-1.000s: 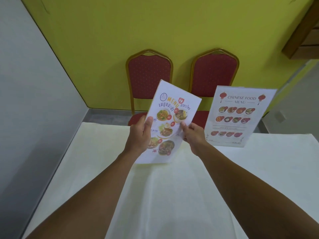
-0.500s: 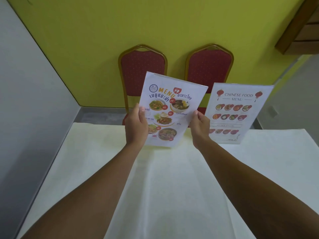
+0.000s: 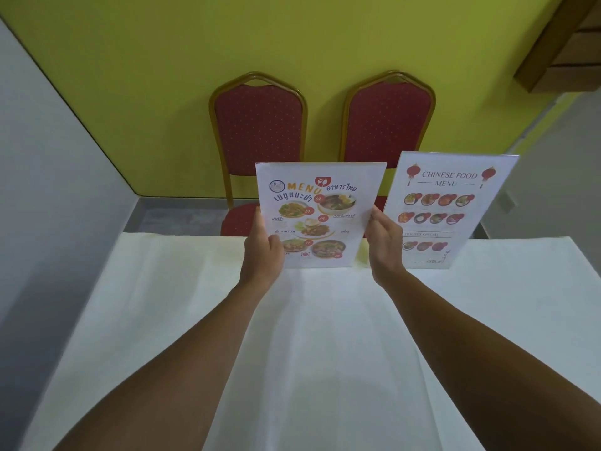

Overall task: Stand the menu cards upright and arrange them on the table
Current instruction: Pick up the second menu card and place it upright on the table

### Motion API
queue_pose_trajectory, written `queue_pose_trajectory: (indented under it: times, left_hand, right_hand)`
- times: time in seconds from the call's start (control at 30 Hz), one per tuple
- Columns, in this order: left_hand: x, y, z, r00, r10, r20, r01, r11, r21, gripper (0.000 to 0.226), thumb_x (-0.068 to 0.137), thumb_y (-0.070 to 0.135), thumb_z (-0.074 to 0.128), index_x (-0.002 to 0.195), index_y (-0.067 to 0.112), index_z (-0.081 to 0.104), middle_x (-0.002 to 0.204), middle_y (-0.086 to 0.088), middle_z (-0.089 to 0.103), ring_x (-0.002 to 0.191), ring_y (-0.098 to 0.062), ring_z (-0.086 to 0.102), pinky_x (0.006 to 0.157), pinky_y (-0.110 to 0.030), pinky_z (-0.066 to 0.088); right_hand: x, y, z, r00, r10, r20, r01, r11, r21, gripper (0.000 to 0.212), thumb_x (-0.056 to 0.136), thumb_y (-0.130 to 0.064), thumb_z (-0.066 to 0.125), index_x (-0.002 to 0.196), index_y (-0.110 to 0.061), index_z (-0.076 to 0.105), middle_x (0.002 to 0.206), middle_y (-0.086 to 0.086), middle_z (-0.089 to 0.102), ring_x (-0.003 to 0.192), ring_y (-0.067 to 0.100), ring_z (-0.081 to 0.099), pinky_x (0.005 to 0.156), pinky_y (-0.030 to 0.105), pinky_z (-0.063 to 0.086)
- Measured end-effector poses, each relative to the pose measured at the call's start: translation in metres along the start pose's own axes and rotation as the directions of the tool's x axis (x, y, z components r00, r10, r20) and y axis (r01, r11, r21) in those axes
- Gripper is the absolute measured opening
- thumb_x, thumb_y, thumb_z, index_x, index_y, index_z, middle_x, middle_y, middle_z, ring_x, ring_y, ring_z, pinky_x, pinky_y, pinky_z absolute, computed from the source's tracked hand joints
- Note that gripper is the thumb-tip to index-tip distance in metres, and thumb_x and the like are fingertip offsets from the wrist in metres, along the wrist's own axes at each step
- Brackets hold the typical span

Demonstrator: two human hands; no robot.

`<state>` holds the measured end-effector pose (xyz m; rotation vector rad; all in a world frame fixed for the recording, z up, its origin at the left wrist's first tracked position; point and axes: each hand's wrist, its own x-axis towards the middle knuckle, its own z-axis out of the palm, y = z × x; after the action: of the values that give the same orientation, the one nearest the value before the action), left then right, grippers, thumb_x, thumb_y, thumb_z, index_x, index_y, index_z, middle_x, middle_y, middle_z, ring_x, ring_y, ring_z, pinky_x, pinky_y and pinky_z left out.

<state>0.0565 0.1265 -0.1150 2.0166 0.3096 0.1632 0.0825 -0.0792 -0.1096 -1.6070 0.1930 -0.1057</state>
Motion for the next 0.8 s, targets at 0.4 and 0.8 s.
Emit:
queue_pose_trajectory:
  times: [0.4,0.8]
  left_hand:
    - [-0.003,-0.005,-0.002,0.988,-0.113,0.104,0.096,0.983,0.157,0.087,0.095,0.005,0.046,0.158,0.03,-0.008,0.147,0.0,0.049,0.122,-0.025,0.056,0.079,-0.034,0.054]
    - [0.0,0.0,-0.004,0.98,-0.151,0.133,0.118,0.967,0.225,0.092,0.094,0.004,0.052,0.157,0.031,-0.009,0.144,0.001,0.051,0.123,-0.026,0.056,0.083,-0.041,0.056]
  right_hand:
    - [-0.008,0.029,-0.002,0.997,0.029,0.067,-0.006,0.947,-0.322,0.049,0.099,0.001,0.043,0.145,-0.016,0.051,0.132,-0.004,0.064,0.096,0.013,0.065,0.08,0.028,0.061]
    - [-0.01,0.025,-0.004,0.994,0.033,0.102,0.012,0.91,-0.415,0.043,0.1,-0.004,0.045,0.141,-0.017,0.051,0.127,-0.004,0.066,0.098,0.014,0.064,0.087,0.037,0.059]
